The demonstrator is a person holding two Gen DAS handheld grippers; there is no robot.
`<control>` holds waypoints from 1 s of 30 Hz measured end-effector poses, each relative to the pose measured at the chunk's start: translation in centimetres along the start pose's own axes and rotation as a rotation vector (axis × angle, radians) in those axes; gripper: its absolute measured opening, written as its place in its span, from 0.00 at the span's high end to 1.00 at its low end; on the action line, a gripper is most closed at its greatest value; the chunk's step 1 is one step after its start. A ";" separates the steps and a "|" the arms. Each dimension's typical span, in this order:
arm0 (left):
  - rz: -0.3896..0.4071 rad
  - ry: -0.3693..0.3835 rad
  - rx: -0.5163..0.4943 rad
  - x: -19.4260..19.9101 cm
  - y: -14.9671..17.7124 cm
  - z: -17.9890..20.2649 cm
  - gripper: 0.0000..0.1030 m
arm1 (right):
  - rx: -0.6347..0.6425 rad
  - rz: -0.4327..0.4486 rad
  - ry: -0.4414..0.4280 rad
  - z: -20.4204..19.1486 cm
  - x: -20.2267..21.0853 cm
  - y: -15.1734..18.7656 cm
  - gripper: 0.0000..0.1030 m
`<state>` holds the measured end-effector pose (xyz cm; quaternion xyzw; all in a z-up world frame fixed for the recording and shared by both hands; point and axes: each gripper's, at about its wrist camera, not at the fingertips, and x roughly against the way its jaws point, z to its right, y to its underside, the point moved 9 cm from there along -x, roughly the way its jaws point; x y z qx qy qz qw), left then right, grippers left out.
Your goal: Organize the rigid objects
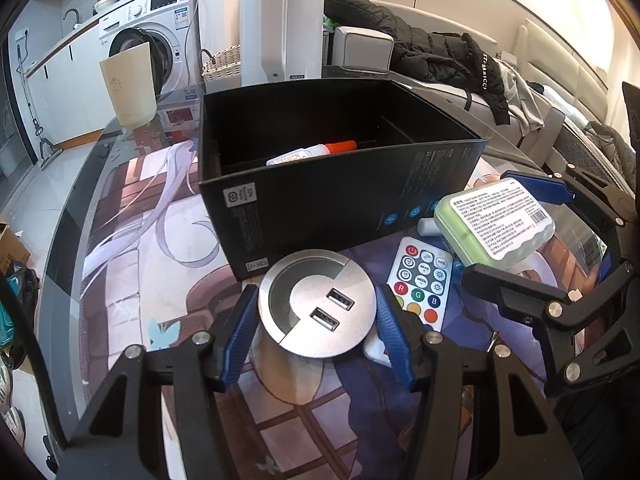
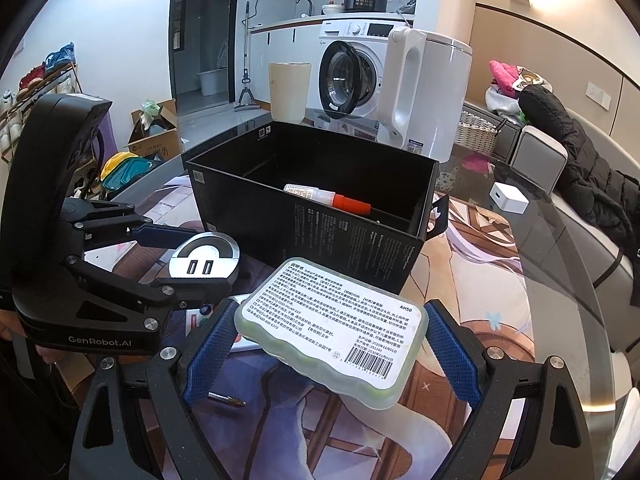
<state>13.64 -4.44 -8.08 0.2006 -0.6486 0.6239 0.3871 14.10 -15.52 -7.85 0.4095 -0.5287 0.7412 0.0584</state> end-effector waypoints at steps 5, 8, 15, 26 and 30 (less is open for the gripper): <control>0.021 -0.006 0.005 0.5 0.0 -0.2 0.45 | -0.002 0.012 0.001 0.0 0.4 0.0 0.10; 0.035 -0.007 0.012 1.0 0.0 -0.4 0.45 | -0.001 0.020 0.002 0.0 0.6 -0.1 0.10; 0.062 -0.012 0.024 2.0 -0.3 -0.7 0.45 | -0.002 0.042 0.006 -0.2 1.2 -0.4 0.10; 0.125 -0.006 0.034 4.1 -1.1 -0.5 0.45 | 0.001 0.087 0.011 -0.4 2.3 -1.0 0.10; 0.151 -0.001 0.033 4.8 -1.5 -0.3 0.45 | 0.000 0.105 0.013 -0.3 2.8 -1.3 0.10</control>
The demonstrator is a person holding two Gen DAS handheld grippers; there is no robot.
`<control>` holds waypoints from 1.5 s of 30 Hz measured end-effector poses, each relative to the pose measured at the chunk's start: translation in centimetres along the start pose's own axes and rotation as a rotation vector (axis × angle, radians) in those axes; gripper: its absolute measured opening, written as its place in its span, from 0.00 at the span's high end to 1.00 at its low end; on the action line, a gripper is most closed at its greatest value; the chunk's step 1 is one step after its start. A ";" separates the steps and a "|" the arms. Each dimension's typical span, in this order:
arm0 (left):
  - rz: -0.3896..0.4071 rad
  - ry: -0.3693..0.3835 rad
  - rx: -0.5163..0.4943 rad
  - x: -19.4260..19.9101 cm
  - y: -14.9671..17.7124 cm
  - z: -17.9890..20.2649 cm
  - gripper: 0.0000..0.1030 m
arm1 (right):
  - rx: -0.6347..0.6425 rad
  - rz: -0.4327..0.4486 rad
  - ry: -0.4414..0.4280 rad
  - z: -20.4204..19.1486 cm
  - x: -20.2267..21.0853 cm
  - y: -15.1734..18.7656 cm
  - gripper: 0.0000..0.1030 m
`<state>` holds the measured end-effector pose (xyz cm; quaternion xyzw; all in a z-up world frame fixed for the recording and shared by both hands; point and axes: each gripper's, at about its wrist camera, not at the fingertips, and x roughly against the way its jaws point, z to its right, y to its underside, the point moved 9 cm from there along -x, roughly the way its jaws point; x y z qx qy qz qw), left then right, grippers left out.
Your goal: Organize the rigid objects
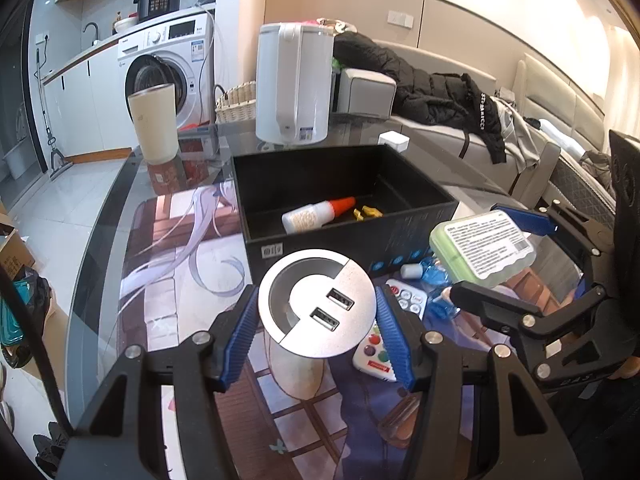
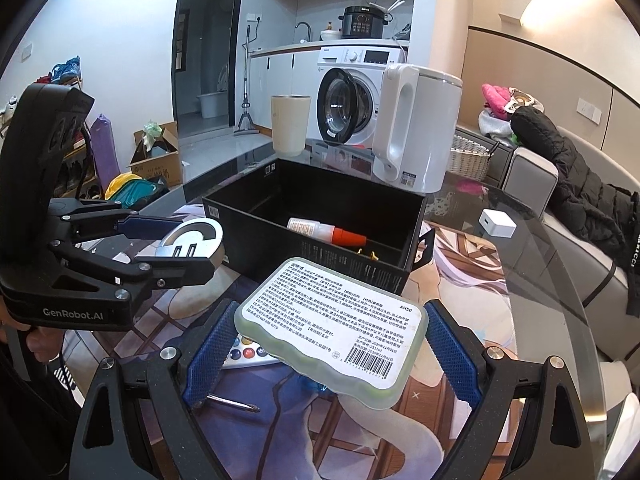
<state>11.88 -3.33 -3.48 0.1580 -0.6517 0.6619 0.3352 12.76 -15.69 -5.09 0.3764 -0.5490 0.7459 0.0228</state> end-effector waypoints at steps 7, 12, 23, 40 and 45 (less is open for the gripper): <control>0.028 0.003 -0.001 0.5 -0.6 0.2 0.45 | -0.003 0.035 0.005 0.1 0.6 -0.8 0.10; 0.055 0.006 0.004 0.9 -1.4 0.2 0.45 | -0.006 0.058 0.007 0.2 0.9 -1.3 0.10; 0.097 0.001 0.021 1.1 -2.5 -0.2 0.45 | -0.018 0.095 0.012 0.4 1.5 -2.4 0.10; 0.128 0.003 0.054 0.1 -4.1 -1.2 0.45 | -0.019 0.110 0.014 0.7 0.5 -3.6 0.10; 0.136 0.004 0.062 -0.2 -4.6 -1.4 0.45 | -0.018 0.108 0.013 0.7 0.0 -4.0 0.10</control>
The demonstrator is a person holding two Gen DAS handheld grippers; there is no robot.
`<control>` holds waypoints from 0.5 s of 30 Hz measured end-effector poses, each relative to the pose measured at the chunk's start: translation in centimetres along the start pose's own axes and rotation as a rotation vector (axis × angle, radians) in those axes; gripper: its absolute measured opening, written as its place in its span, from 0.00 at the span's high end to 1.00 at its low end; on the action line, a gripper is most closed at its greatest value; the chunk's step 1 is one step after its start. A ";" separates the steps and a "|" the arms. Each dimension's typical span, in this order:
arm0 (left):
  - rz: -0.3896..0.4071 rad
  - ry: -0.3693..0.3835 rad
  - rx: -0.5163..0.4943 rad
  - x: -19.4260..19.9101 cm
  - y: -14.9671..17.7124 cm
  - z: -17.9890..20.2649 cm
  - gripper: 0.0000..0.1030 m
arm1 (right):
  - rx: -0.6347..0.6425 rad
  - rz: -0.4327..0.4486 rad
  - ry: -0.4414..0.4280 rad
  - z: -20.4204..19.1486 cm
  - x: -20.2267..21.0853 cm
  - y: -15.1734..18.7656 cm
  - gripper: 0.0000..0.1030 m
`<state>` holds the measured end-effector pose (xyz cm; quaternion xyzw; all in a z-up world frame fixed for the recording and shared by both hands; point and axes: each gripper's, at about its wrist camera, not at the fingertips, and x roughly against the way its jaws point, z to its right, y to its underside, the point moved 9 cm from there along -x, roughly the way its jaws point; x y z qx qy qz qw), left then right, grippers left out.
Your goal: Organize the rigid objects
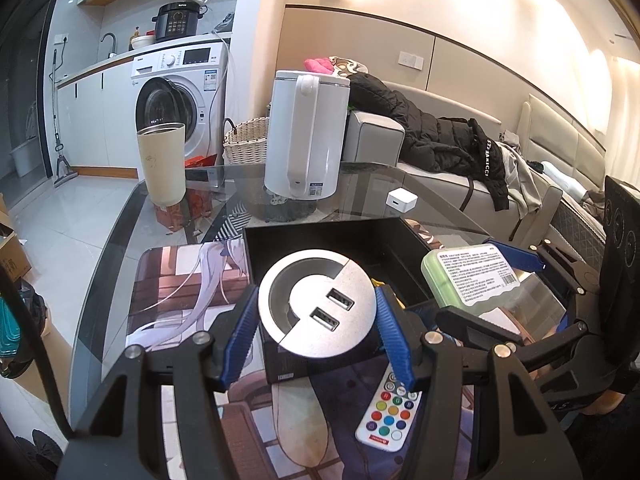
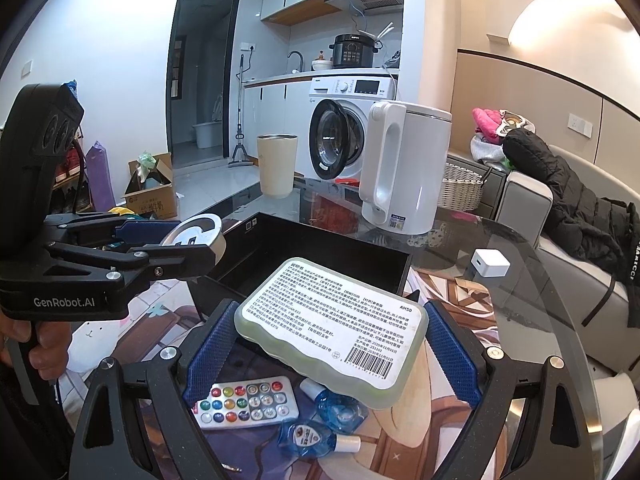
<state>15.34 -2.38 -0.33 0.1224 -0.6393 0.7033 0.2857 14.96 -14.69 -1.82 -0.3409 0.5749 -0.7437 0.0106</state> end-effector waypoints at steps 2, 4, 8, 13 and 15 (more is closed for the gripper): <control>0.001 0.003 0.000 -0.1 -0.1 0.0 0.45 | -0.001 -0.002 0.001 0.1 -0.2 -0.1 0.10; -0.004 0.003 -0.002 -0.4 -0.1 0.0 0.45 | -0.001 -0.004 0.001 0.2 -0.5 -0.2 0.10; -0.015 -0.005 0.002 -1.1 -0.2 -0.2 0.45 | 0.001 -0.012 -0.002 0.2 -1.3 -0.4 0.10; -0.019 -0.009 0.007 -1.8 -0.4 -0.5 0.45 | 0.003 -0.020 -0.016 0.2 -2.2 -0.6 0.10; -0.022 -0.009 0.010 -2.0 -0.4 -0.6 0.45 | 0.003 -0.024 -0.022 0.3 -2.7 -0.7 0.10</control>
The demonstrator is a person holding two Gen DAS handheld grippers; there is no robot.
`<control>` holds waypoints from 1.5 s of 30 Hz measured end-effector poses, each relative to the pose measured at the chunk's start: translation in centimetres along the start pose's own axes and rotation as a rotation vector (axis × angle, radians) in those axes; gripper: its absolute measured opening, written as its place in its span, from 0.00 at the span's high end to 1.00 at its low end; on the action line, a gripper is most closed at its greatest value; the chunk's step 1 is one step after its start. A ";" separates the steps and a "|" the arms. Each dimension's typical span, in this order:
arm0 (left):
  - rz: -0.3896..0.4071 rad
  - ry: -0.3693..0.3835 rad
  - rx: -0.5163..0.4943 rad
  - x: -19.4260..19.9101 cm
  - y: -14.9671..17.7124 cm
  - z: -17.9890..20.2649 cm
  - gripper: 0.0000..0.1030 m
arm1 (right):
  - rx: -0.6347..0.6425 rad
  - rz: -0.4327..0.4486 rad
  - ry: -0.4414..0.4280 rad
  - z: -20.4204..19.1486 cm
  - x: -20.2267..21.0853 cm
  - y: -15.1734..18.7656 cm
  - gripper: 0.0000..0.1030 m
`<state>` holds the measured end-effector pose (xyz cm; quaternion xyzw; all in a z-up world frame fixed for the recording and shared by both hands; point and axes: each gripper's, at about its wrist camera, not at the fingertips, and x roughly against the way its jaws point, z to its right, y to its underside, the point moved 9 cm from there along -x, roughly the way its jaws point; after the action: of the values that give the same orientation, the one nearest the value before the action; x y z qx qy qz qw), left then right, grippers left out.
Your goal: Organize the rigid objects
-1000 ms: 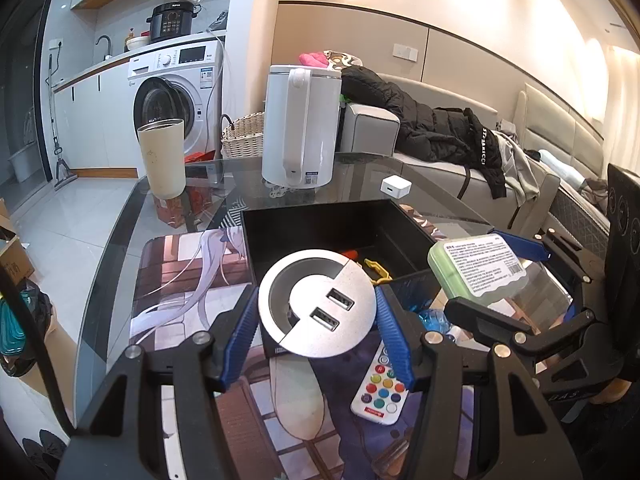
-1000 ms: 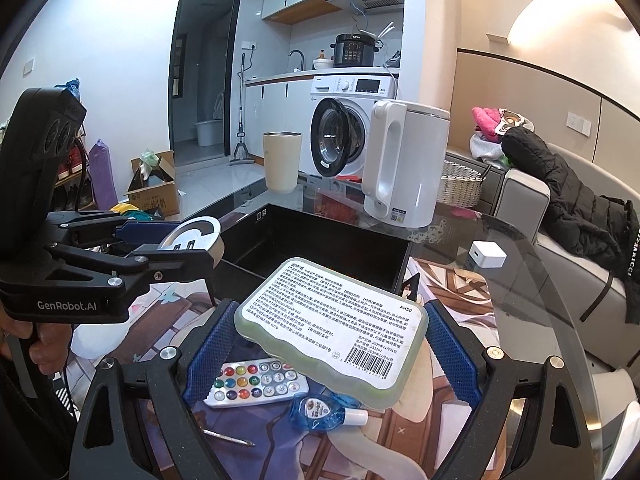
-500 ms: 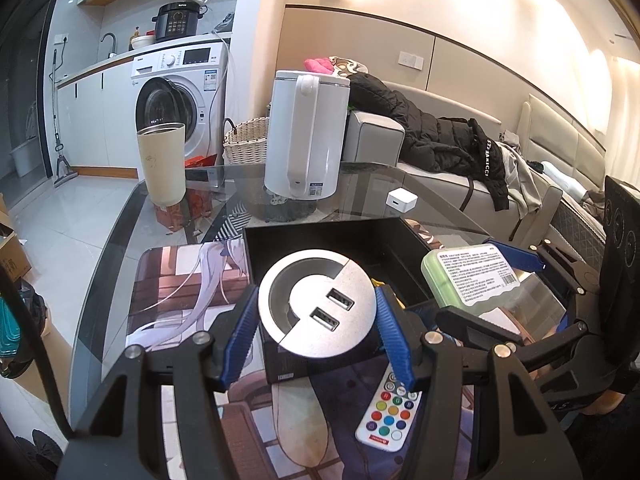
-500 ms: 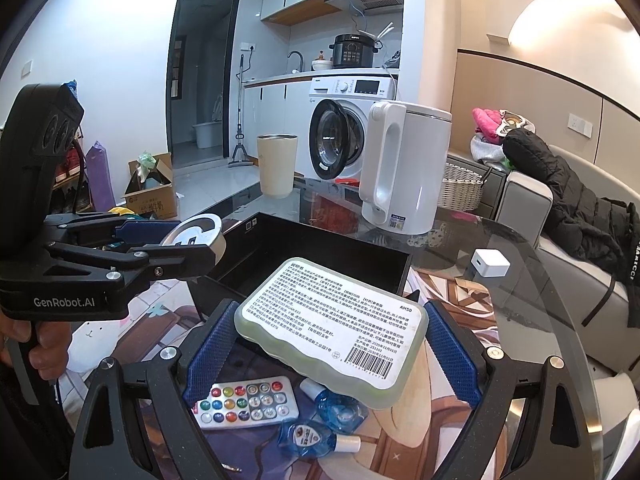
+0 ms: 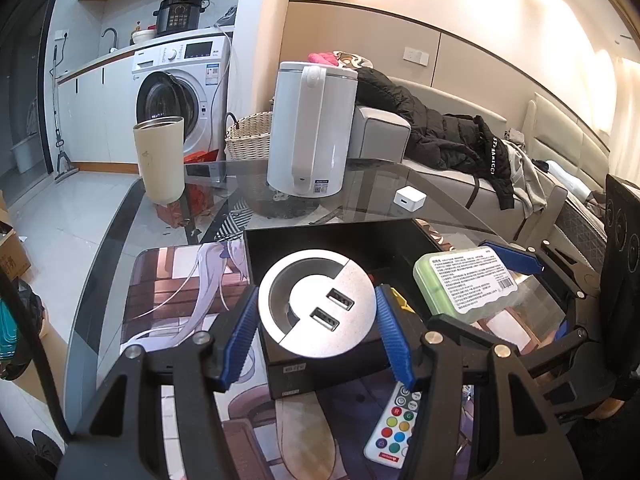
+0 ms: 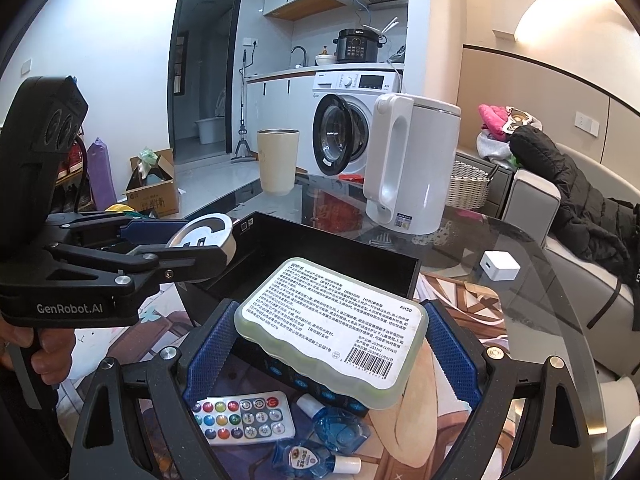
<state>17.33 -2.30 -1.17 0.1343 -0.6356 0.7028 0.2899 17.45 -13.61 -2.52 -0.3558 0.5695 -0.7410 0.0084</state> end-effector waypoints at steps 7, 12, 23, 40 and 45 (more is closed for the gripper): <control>-0.007 -0.002 -0.002 -0.9 -0.2 -0.2 0.45 | 0.000 -0.012 -0.003 0.3 -1.5 -0.2 0.10; -0.011 -0.003 -0.005 -1.6 -0.3 -0.1 0.45 | 0.003 -0.017 -0.014 0.3 -2.2 -0.3 0.10; -0.015 0.004 0.000 -2.6 -0.5 0.0 0.45 | 0.019 -0.020 -0.042 0.0 -4.4 -0.9 0.10; -0.016 0.018 0.020 -4.6 -1.4 -0.1 0.43 | 0.020 -0.020 -0.040 0.9 -6.6 -1.3 0.06; -0.016 0.026 0.005 -4.4 -1.4 0.4 0.22 | 0.028 -0.013 -0.031 1.0 -6.6 -1.4 0.03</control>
<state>21.55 -3.71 -2.40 0.1307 -0.6289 0.7037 0.3035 23.47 -11.16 -4.66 -0.3710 0.5563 -0.7434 0.0173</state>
